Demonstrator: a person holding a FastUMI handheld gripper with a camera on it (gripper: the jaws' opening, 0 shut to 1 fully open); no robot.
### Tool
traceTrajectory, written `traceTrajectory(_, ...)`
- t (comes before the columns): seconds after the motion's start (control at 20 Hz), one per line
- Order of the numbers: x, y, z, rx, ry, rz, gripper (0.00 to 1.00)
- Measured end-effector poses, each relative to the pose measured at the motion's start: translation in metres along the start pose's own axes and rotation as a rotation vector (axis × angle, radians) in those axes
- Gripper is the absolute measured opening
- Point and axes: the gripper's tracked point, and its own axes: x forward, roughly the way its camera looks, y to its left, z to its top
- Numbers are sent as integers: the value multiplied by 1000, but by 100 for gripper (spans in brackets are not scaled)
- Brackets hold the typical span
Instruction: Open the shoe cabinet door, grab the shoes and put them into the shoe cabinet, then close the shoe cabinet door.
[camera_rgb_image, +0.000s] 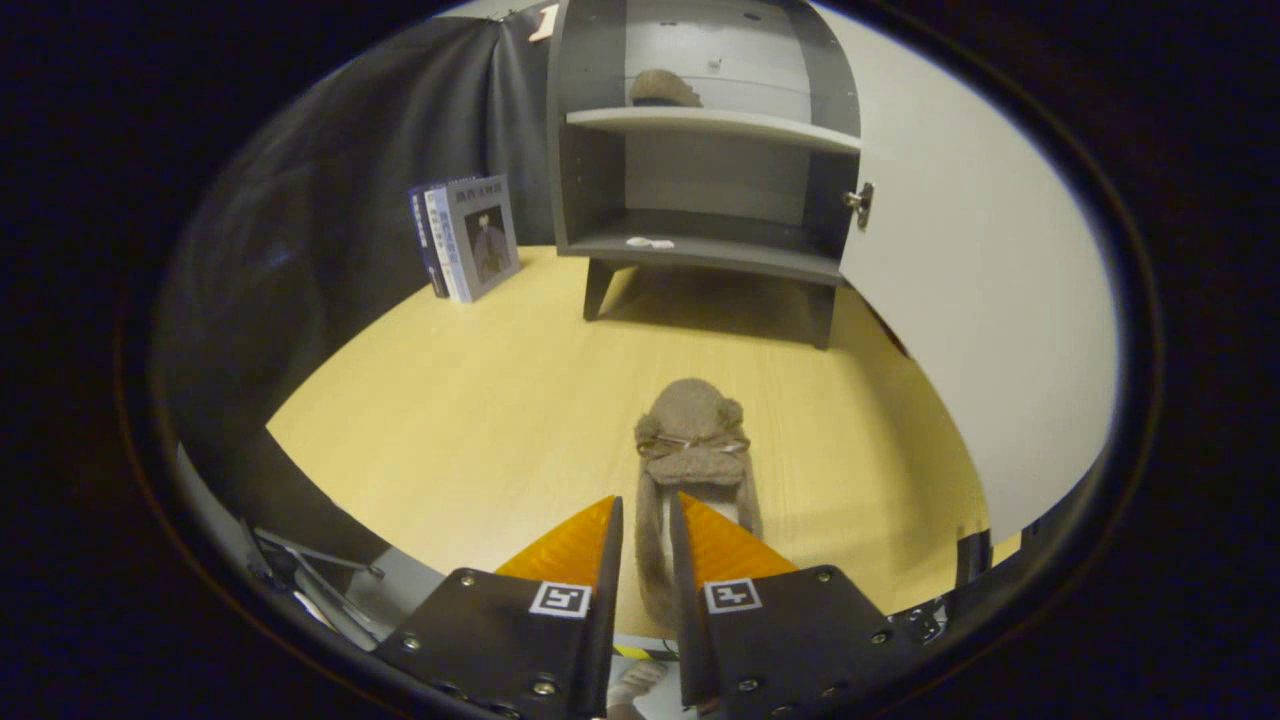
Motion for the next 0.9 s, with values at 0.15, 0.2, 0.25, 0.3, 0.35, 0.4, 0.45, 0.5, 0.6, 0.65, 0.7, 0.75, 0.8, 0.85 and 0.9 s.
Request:
traceTrajectory(0.15,26,-1,-24,-22,49,-30,27)
traceTrajectory(0.2,31,-2,-24,-39,49,-42,27)
traceTrajectory(0.25,36,-3,-19,-62,31,-58,27)
traceTrajectory(0.3,39,-4,-23,-93,43,-74,27)
traceTrajectory(0.35,42,-3,-27,-114,55,-77,27)
traceTrajectory(0.4,44,-2,-26,-132,56,-78,27)
traceTrajectory(0.45,51,-10,-22,-144,53,-103,29)
traceTrajectory(0.5,47,-9,-27,-136,54,-101,22)
traceTrajectory(0.6,45,-6,-26,-122,63,-85,15)
traceTrajectory(0.65,45,-7,-26,-111,57,-84,15)
traceTrajectory(0.7,44,-7,-24,-119,65,-83,2)
traceTrajectory(0.75,43,-7,-21,-123,61,-82,2)
traceTrajectory(0.8,41,-8,-16,-115,47,-83,2)
traceTrajectory(0.85,39,-10,-7,-103,26,-86,2)
traceTrajectory(0.9,37,-14,1,-95,9,-93,2)
